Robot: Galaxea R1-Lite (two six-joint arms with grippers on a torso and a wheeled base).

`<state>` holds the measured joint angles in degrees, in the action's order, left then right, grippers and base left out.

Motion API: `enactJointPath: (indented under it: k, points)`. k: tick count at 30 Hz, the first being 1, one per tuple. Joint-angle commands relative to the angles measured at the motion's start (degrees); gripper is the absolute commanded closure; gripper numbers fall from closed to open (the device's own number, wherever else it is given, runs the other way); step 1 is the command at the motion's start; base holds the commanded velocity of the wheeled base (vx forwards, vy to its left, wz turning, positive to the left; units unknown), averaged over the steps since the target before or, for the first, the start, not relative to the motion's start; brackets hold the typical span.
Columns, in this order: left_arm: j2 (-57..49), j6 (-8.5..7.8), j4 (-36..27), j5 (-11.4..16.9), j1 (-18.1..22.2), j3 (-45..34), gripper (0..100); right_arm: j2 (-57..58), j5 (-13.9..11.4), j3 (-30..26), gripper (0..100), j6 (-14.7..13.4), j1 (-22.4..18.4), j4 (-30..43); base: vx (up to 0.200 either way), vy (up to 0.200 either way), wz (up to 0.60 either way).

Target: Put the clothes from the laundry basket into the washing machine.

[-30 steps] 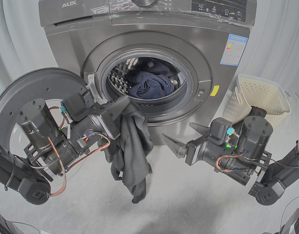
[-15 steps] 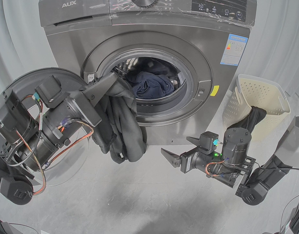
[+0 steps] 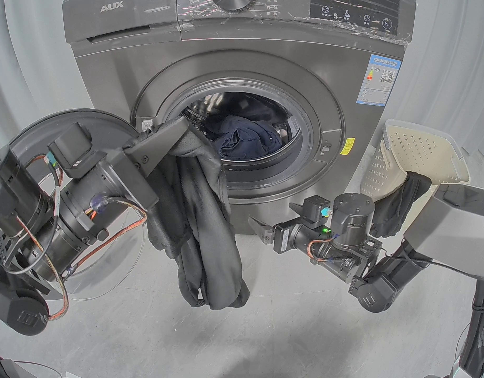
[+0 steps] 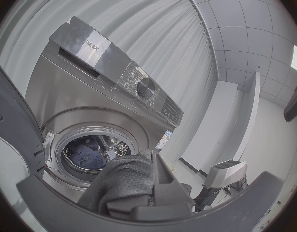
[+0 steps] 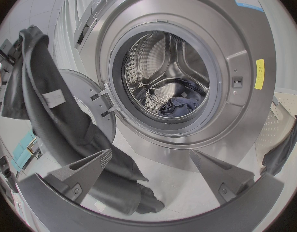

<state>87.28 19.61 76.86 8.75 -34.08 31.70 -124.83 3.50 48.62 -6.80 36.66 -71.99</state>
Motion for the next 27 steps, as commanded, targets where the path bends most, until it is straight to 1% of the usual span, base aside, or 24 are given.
enactJointPath:
  k: [1,5,8,13,18,24,27]
  points:
    - [-0.1,0.07,0.22,0.12,-0.1,-0.32,100,-4.72,-0.25,2.54,0,0.03,0.7,-0.08,0.0,0.0,0.0]
    - [-0.1,0.07,0.31,0.12,-0.02,-0.32,100,-4.89,-0.33,1.39,0,0.21,4.04,-0.17,0.0,0.0,0.0]
    - [-0.1,0.16,0.31,0.12,-0.02,-0.14,100,-4.98,-0.33,1.66,0,0.3,6.06,-0.17,0.0,0.0,0.0]
    - [-0.1,0.25,0.39,0.12,-0.02,-0.14,100,-6.65,-0.16,2.98,0,0.3,8.61,-0.17,0.0,0.0,0.0]
    - [-0.1,0.25,0.39,0.21,0.16,-0.14,100,-7.0,-0.16,2.71,0,0.21,10.72,-1.49,0.0,0.0,0.0]
    - [-0.1,0.34,0.48,0.21,0.42,-0.05,100,-6.3,-0.16,1.13,0,0.21,11.24,-2.19,0.0,0.0,0.0]
    - [-0.19,0.34,0.48,0.21,0.51,0.03,100,-6.21,-0.16,1.04,0,0.21,9.66,-2.11,0.0,0.0,0.0]
